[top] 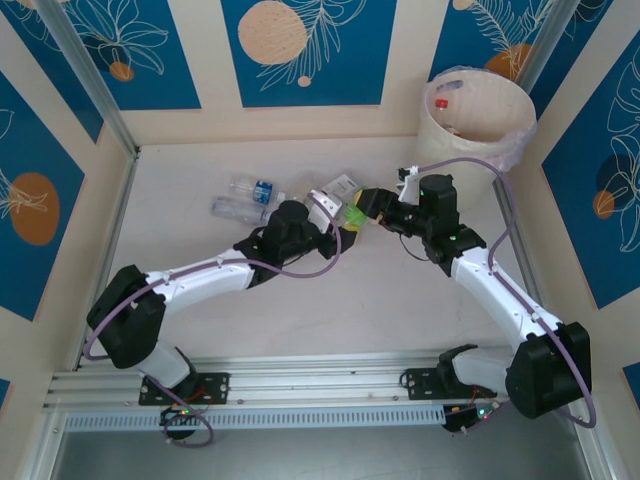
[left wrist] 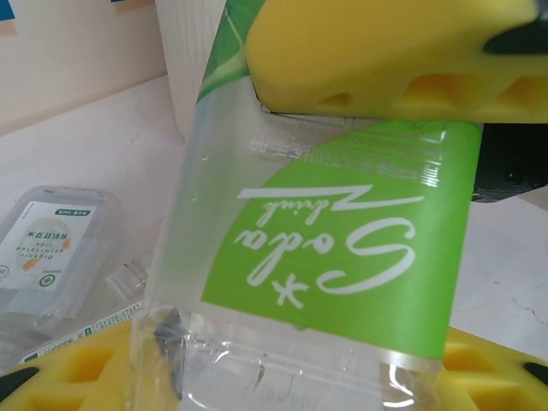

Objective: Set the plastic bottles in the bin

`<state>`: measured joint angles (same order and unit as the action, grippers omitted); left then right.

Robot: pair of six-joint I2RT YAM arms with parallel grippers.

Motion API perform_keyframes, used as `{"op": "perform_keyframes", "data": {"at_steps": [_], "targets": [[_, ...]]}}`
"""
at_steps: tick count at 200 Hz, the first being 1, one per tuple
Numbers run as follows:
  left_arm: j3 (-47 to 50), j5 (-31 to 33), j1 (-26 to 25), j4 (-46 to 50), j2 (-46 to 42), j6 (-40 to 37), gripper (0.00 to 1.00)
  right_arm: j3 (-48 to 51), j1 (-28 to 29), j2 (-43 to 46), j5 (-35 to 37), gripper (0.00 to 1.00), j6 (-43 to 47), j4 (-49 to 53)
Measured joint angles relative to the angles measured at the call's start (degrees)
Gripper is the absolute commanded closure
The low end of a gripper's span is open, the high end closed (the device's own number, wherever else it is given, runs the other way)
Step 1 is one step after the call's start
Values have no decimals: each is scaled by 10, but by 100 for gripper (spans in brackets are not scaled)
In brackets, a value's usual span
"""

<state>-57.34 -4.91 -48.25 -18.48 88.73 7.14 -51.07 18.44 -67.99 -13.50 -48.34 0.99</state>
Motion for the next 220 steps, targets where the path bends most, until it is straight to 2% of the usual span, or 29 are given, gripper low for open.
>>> {"op": "perform_keyframes", "data": {"at_steps": [26,42,99,167,220], "targets": [[5,-1,0,-5,0,0,15,0,2,0,6,54,5,3],[11,-2,0,-12,0,9,0,0,3,0,18,55,11,10],[60,10,0,-41,-19,10,0,0,-5,0,42,56,23,18],[146,155,12,-94,-85,48,0,-20,-29,17,106,57,79,82],[189,225,43,-96,-115,90,0,-59,-71,28,152,58,136,106]]}}
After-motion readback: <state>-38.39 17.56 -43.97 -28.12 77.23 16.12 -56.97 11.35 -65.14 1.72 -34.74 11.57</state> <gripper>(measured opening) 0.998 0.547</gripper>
